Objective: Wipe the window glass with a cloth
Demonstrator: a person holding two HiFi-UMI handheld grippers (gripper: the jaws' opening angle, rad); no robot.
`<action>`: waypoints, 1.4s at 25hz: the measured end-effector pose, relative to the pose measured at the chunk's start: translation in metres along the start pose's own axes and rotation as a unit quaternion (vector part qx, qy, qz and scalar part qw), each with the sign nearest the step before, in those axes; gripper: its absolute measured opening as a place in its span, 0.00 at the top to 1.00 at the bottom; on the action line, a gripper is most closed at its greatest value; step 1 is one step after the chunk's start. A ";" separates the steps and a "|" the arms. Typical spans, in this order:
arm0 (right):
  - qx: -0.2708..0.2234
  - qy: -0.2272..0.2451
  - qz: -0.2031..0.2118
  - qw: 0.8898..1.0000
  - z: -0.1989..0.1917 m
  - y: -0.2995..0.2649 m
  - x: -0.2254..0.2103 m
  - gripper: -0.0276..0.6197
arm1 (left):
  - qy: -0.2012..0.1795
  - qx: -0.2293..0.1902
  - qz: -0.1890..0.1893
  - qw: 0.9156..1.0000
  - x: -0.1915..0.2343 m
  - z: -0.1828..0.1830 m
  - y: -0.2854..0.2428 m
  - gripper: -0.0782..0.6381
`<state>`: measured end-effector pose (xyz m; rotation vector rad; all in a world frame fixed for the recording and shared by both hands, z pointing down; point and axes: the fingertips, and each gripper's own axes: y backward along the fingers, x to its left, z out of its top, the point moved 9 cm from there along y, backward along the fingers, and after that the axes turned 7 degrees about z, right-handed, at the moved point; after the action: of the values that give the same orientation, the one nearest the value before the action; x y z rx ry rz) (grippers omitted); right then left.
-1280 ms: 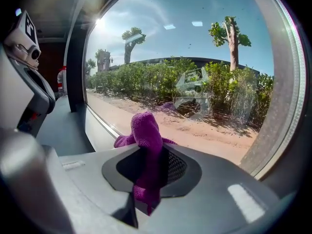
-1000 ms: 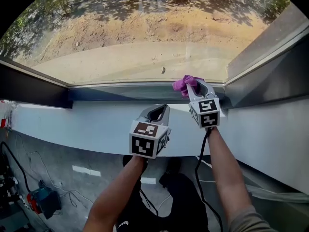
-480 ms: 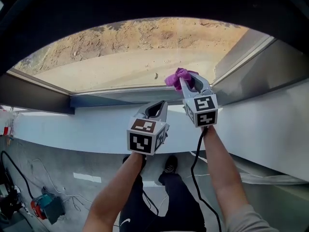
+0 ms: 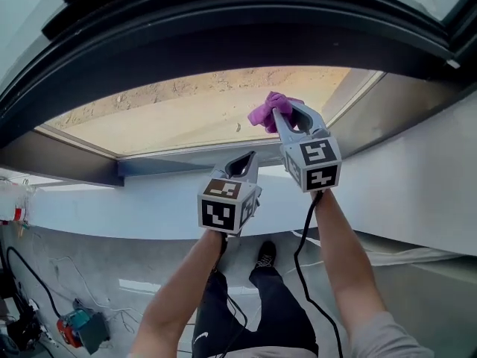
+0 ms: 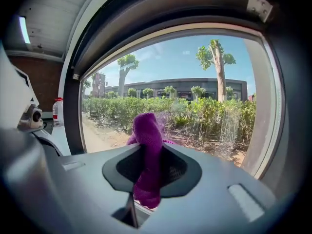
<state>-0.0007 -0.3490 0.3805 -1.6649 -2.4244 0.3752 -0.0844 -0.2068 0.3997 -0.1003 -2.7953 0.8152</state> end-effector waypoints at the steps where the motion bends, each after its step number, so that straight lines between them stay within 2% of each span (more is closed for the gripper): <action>1: -0.002 0.000 0.000 1.000 0.009 0.003 0.000 0.80 | -0.003 -0.001 0.000 1.000 -0.001 0.004 0.002 0.89; 11: -0.050 0.007 0.003 0.999 0.093 0.031 0.002 0.80 | -0.016 -0.011 -0.006 1.000 -0.017 0.042 0.029 0.89; 19: -0.081 0.012 0.005 0.997 0.137 0.050 0.002 0.80 | -0.034 -0.014 -0.003 0.999 -0.023 0.060 0.045 0.89; 28: -0.144 0.006 -0.009 0.989 0.159 0.066 -0.003 0.80 | -0.045 -0.007 -0.012 0.999 -0.035 0.069 0.050 0.89; 35: -0.163 -0.001 -0.025 0.986 0.158 0.077 -0.017 0.80 | -0.048 0.000 -0.014 0.999 -0.039 0.065 0.046 0.89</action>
<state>0.0287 -0.3557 0.2064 -1.7159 -2.6368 -0.0313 -0.0618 -0.2073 0.3141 -0.0234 -2.8804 0.8340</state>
